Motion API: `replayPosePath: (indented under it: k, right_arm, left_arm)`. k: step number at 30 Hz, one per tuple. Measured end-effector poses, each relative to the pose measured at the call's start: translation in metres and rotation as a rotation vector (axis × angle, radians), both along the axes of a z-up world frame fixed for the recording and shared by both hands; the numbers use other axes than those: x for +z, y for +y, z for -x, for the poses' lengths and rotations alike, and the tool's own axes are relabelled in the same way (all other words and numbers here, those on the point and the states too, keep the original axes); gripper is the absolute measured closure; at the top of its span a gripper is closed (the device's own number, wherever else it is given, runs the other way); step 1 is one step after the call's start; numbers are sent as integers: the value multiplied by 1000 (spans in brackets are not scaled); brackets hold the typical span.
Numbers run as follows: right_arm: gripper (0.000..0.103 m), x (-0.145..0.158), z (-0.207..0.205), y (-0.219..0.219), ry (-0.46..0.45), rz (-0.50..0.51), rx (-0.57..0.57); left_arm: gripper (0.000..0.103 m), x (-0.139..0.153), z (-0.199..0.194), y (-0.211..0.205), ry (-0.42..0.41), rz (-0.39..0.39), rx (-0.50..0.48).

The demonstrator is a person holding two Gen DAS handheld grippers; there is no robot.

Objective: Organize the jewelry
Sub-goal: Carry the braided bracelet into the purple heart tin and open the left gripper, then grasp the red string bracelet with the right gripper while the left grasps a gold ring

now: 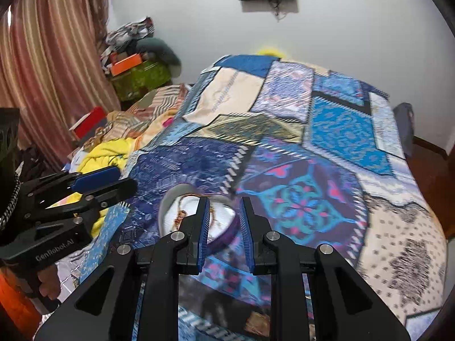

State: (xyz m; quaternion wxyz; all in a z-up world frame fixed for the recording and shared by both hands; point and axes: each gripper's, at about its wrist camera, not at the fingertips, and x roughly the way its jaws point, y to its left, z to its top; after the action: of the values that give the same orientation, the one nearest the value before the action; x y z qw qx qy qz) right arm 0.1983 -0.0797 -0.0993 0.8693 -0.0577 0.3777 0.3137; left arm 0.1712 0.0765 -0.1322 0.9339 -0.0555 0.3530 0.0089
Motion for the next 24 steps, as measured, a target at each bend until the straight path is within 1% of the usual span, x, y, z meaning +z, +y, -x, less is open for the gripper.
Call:
replayPosePath:
  k: [5, 8, 11, 18, 24]
  right_arm:
    - [82, 6, 8, -26, -11, 7, -51]
    - [78, 7, 12, -43, -13, 17, -82]
    - [72, 5, 18, -59, -16, 33, -113]
    - [71, -1, 29, -100, 0, 55, -171]
    - [71, -14, 34, -121, 34, 74, -199]
  left_arm:
    - [65, 9, 10, -17, -7, -13, -28]
    - [62, 12, 14, -30, -5, -15, -48]
    - [61, 11, 17, -45, 4, -18, -76]
    - [61, -4, 15, -83, 60, -13, -151]
    - [61, -23, 12, -112, 120, -8, -209]
